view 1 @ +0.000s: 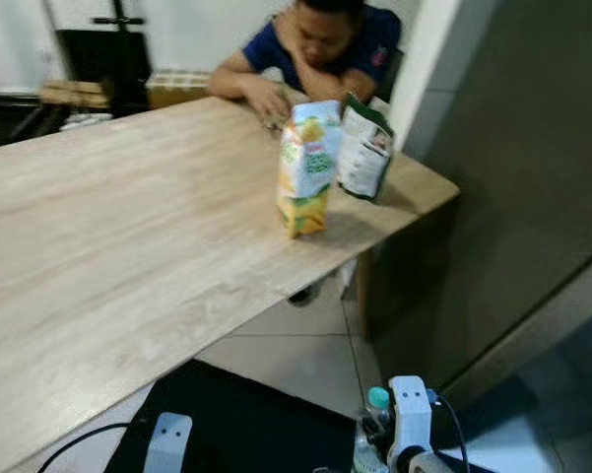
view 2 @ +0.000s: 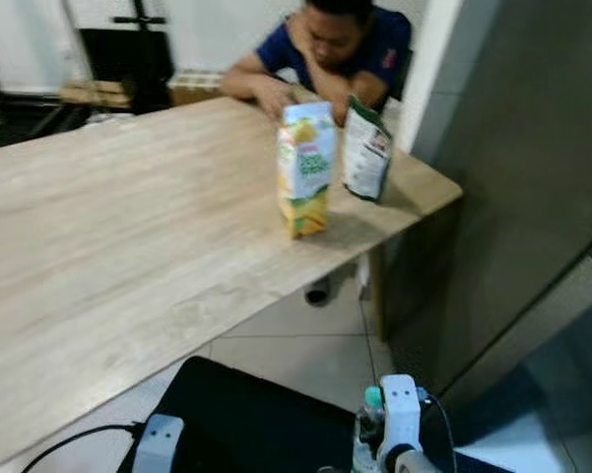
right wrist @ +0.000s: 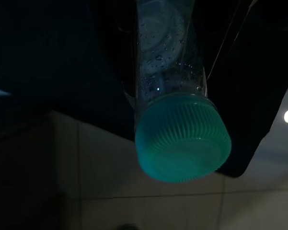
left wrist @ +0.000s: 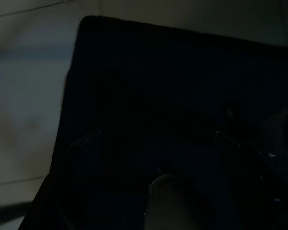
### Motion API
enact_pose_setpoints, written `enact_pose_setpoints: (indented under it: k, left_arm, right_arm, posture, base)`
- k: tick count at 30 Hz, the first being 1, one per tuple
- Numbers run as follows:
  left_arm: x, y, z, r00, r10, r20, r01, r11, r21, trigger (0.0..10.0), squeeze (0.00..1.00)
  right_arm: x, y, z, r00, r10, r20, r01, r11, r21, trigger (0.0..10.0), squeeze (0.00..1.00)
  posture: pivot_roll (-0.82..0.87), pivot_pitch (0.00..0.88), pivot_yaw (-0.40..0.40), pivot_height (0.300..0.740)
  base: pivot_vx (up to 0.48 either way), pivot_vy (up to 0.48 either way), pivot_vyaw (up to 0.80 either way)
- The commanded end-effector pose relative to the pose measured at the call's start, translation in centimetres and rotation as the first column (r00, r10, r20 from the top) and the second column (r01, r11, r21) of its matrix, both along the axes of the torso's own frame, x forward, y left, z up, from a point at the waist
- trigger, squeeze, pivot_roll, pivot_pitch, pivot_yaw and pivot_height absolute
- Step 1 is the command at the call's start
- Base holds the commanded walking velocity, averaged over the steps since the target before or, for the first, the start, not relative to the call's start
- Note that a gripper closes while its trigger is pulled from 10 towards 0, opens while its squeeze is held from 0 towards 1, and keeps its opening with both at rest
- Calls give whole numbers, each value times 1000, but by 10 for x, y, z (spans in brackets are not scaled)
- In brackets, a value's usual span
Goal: Restocking fridge
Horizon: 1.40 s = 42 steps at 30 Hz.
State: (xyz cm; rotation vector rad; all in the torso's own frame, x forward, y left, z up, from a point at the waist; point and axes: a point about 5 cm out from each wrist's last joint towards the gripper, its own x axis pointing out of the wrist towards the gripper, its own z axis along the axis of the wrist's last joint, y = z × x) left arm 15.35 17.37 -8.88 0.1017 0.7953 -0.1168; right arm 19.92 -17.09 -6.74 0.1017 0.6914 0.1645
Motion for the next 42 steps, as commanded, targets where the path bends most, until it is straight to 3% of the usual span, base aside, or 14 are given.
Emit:
enact_pose_setpoints:
  k: [1,22,42]
  left_arm:
    - [-6,-11,-4,999,-14,-36,14,1000,-16,10000,0]
    - [1,-4,-2,999,24,-29,-25,999,-46,10000,0]
    - [0,-4,-2,999,23,-44,-25,999,-44,10000,0]
  right_arm:
    - [-4,0,-2,1000,0,-16,0,1000,2,10000,0]
    - [-6,-2,-4,1000,3,-30,-3,1000,-8,10000,0]
    - [-6,-1,-4,999,11,-32,-12,1000,-12,10000,0]
  posture:
    - [-101,75,-24,740]
    - [-102,78,-27,740]
    - [-102,78,-27,740]
  base:
    - [0,0,-800]
    - [0,0,-110]
    - [-305,0,0]
